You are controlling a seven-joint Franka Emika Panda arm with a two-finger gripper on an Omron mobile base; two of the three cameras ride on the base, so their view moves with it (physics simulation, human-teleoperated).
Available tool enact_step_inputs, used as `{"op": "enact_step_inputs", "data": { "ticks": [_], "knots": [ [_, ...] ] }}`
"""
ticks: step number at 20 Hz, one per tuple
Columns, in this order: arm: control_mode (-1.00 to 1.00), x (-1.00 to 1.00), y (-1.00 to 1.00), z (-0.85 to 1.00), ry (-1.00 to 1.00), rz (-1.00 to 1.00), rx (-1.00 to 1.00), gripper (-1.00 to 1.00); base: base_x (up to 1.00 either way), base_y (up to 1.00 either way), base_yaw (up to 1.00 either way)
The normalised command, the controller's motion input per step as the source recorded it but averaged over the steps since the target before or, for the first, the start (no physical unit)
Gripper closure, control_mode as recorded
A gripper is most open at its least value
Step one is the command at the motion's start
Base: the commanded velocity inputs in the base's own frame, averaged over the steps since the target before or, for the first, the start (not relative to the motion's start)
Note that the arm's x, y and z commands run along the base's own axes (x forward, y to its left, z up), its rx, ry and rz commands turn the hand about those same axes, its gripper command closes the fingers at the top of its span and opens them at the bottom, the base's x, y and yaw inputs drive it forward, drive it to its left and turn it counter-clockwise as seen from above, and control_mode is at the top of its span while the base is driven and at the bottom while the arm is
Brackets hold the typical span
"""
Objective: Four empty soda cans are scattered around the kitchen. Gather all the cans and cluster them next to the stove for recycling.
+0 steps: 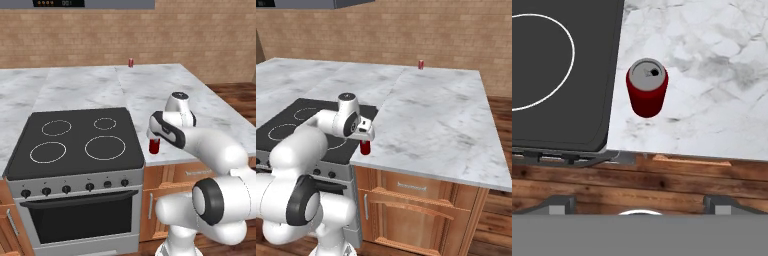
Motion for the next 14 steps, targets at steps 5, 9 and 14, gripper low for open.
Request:
{"op": "enact_step_inputs", "data": {
  "ticks": [5,9,14],
  "knots": [
    [-1.00,0.16,0.00,-0.01,0.00,0.00,0.00,-1.00,0.00,0.00,0.00],
    [-1.00,0.16,0.00,-0.06,0.00,0.00,0.00,-1.00,0.00,0.00,0.00],
    [-1.00,0.12,0.00,-0.10,0.01,0.00,0.00,-1.00,0.00,0.00,0.00]
  ]
}}
